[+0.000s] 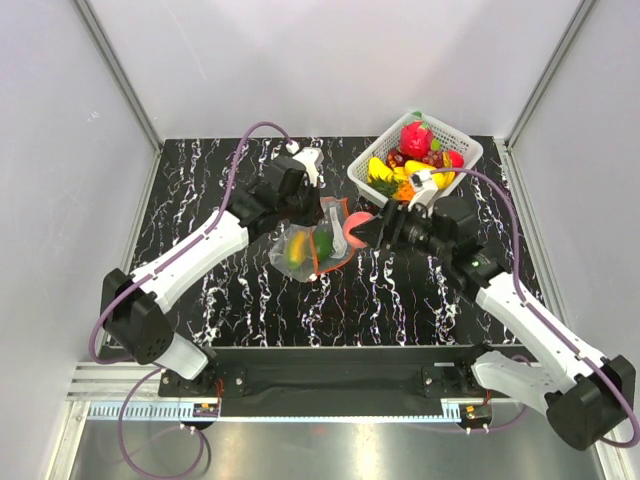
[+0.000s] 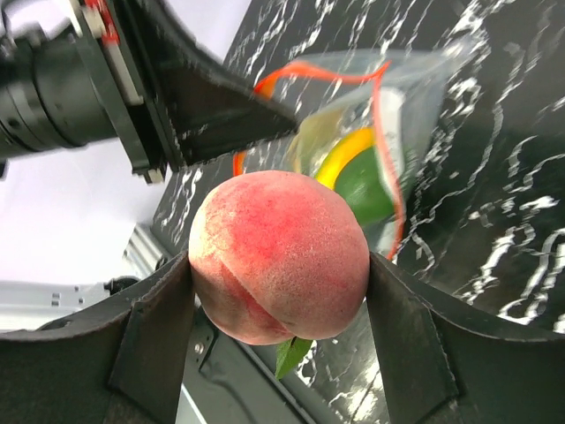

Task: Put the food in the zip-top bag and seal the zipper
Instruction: Place the fake fruit in the zipper food storage bag.

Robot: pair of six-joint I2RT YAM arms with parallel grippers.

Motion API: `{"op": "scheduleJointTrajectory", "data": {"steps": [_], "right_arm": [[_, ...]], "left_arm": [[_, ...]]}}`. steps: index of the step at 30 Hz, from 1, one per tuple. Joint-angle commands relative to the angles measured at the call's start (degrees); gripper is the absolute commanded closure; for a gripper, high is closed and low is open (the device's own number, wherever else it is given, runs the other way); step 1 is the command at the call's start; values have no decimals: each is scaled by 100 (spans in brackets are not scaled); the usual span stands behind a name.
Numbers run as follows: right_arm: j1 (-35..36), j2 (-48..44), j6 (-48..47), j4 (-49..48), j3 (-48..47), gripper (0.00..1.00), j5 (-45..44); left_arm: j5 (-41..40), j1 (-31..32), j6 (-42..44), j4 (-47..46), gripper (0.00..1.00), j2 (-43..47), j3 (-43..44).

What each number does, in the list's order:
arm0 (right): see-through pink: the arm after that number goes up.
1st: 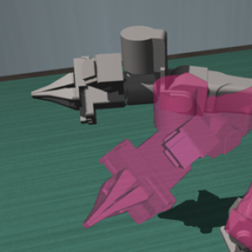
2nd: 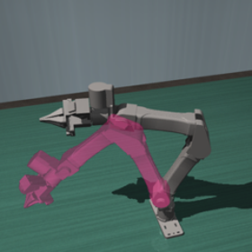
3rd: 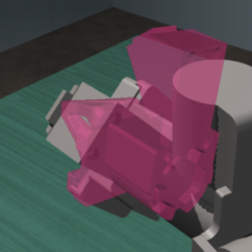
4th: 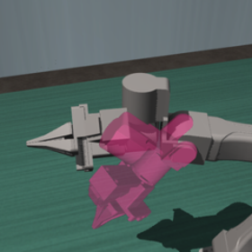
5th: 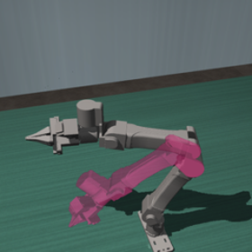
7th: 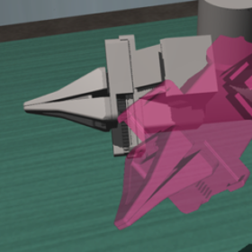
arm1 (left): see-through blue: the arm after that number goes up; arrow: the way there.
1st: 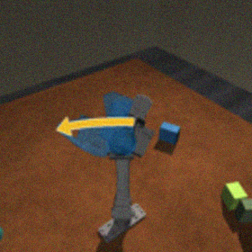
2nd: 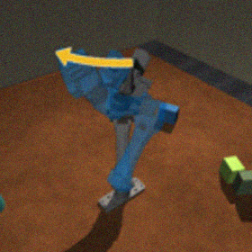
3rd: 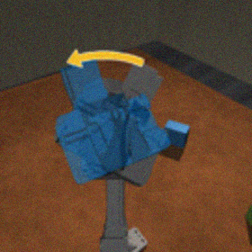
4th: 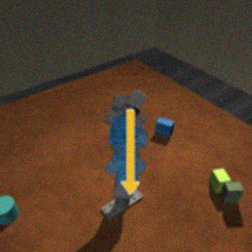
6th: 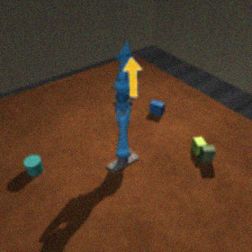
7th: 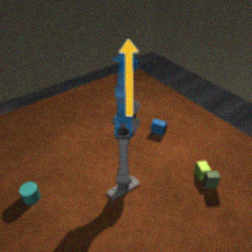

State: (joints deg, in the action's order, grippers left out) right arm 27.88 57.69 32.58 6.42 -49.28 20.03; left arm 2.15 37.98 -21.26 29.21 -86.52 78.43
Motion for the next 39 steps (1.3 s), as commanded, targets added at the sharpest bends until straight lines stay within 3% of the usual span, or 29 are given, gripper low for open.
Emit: {"op": "scheduleJointTrajectory", "data": {"steps": [1, 12, 18, 29, 32, 35, 37, 39], "right_arm": [[367, 215, 144, -465, 85, 62, -333], [807, 1805, 284, -1774, -99, 64, -438], [824, 2509, 460, -1397, -425, 63, -1458], [974, 2387, 873, -2302, 50, 60, -1924], [1044, 2440, 917, -2451, 67, 54, -1942], [1097, 2423, 935, -2522, 163, 27, -1959], [1097, 2300, 935, -2645, 330, 14, -1977], [1088, 2046, 935, -2663, 515, 11, -2142]], "left_arm": [[-75, 34, -80, -39, 95, 135, 321], [-92, 140, -45, 234, 95, 179, 664], [74, 245, -98, 322, 95, 364, 708], [768, 360, -370, 41, 94, 355, 603], [927, 368, -450, -47, 94, 294, 542], [936, 368, -450, -91, 94, 320, 533], [822, 360, -432, -30, 94, 364, 568], [761, 333, -388, 40, 93, 381, 594]]}}
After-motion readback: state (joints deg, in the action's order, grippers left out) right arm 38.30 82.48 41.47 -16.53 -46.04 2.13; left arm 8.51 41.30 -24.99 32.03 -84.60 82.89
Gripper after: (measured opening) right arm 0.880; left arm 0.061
